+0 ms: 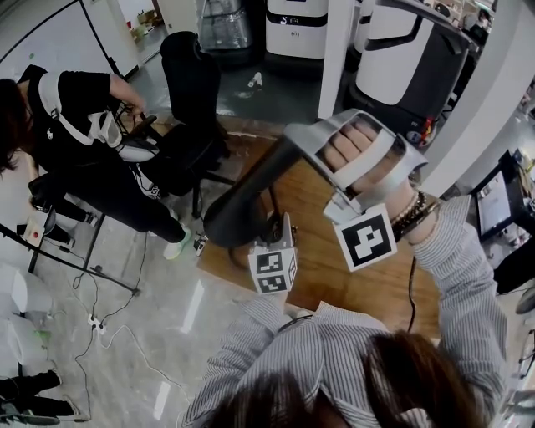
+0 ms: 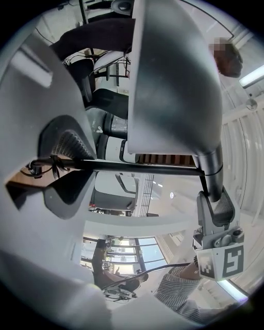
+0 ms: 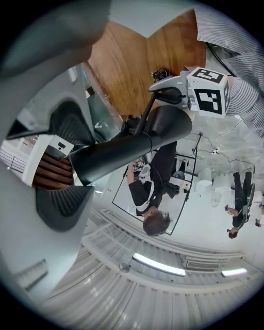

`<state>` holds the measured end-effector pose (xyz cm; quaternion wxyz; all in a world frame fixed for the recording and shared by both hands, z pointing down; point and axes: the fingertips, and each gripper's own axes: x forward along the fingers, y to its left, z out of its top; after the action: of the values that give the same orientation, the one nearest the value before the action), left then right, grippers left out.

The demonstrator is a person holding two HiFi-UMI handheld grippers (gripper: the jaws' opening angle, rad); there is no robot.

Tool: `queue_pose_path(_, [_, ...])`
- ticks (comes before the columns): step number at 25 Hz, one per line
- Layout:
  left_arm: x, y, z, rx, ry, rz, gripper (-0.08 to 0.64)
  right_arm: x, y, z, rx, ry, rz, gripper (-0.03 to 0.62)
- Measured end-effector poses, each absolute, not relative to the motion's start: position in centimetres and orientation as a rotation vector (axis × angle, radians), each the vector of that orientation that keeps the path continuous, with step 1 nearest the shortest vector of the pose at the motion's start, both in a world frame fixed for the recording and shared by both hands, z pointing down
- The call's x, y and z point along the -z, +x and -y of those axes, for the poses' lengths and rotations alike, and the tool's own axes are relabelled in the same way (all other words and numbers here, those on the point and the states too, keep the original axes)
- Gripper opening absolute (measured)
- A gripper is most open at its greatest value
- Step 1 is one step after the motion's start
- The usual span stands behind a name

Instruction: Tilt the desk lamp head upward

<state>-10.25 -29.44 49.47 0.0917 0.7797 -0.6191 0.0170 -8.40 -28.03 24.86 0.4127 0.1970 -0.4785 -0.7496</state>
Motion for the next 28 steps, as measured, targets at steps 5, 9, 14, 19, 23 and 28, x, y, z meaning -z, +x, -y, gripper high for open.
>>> queue_pose_path(5, [-49.6, -10.2, 29.4, -0.083, 2.328, 1.846, 0.058, -25.3, -8.0, 28.0, 1.848, 0.552, 1.253, 0.236])
queue_pose_path(9, [-49.6, -10.2, 29.4, -0.107, 2.331, 1.849, 0.055, -25.3, -7.9, 28.0, 1.832, 0.584, 1.277, 0.236])
queue_pose_path(14, [-49.4, -10.2, 29.4, -0.111, 2.336, 1.840, 0.055, -25.3, -7.7, 28.0, 1.810, 0.624, 1.308, 0.236])
queue_pose_path(19, [-49.5, -10.2, 29.4, -0.088, 2.335, 1.817, 0.055, -25.6, -7.2, 28.1, 1.774, 0.678, 1.370, 0.236])
queue_pose_path(23, [-49.4, -10.2, 29.4, -0.083, 2.347, 1.802, 0.055, -26.0, -6.7, 28.3, 1.730, 0.750, 1.436, 0.236])
queue_pose_path(28, [-49.3, -10.0, 29.3, -0.072, 2.369, 1.778, 0.057, -26.6, -6.0, 28.4, 1.642, 0.877, 1.550, 0.236])
